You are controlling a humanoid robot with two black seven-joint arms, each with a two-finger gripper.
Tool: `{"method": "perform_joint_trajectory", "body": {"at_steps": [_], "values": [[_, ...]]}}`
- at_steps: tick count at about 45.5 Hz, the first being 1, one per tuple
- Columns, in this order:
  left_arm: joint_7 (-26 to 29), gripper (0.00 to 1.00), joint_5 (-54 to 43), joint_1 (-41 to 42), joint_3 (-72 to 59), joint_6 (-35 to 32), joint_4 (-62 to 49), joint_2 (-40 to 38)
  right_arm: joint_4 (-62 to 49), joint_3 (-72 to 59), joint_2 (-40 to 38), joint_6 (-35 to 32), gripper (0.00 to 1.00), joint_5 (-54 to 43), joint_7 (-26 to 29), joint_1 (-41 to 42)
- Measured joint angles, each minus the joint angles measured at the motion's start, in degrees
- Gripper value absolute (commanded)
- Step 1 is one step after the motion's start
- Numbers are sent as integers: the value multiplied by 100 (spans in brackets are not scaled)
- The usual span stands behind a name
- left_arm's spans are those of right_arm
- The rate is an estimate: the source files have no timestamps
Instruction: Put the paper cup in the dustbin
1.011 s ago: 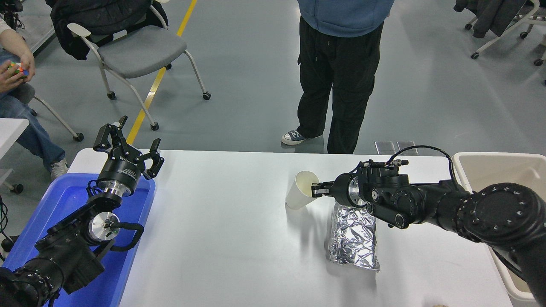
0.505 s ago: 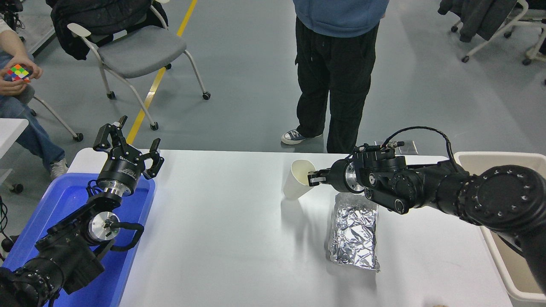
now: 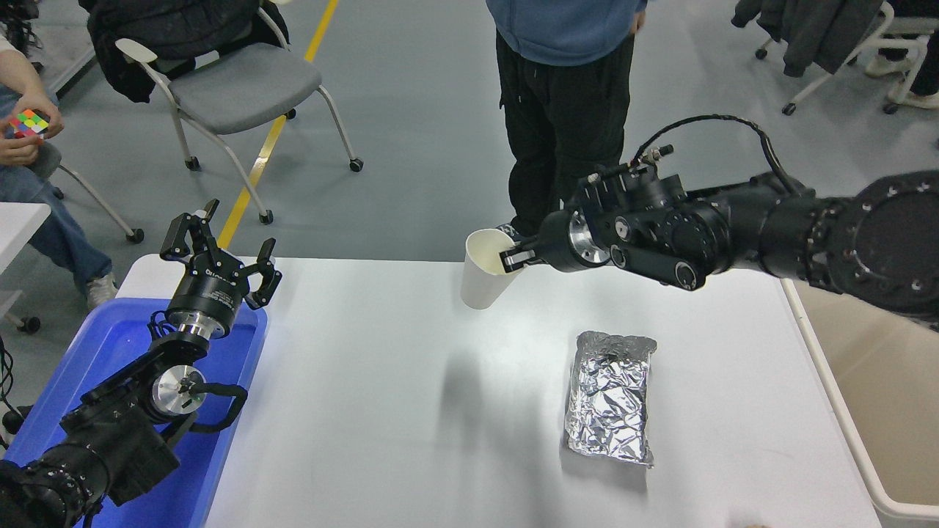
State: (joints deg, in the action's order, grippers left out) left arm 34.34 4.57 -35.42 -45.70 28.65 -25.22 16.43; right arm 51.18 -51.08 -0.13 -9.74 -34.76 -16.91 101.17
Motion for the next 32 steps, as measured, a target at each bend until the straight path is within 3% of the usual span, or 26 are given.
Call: {"method": "perform_joint_trajectory", "body": {"at_steps": [15,32], "values": [[0,100,0,0,0,0,1,0,980,-191,-398,-82,0,31,-48,1067],[1,100,0,0,-1,0,2,0,1333,-351,-525,-110,0,42,-74,1607]]}}
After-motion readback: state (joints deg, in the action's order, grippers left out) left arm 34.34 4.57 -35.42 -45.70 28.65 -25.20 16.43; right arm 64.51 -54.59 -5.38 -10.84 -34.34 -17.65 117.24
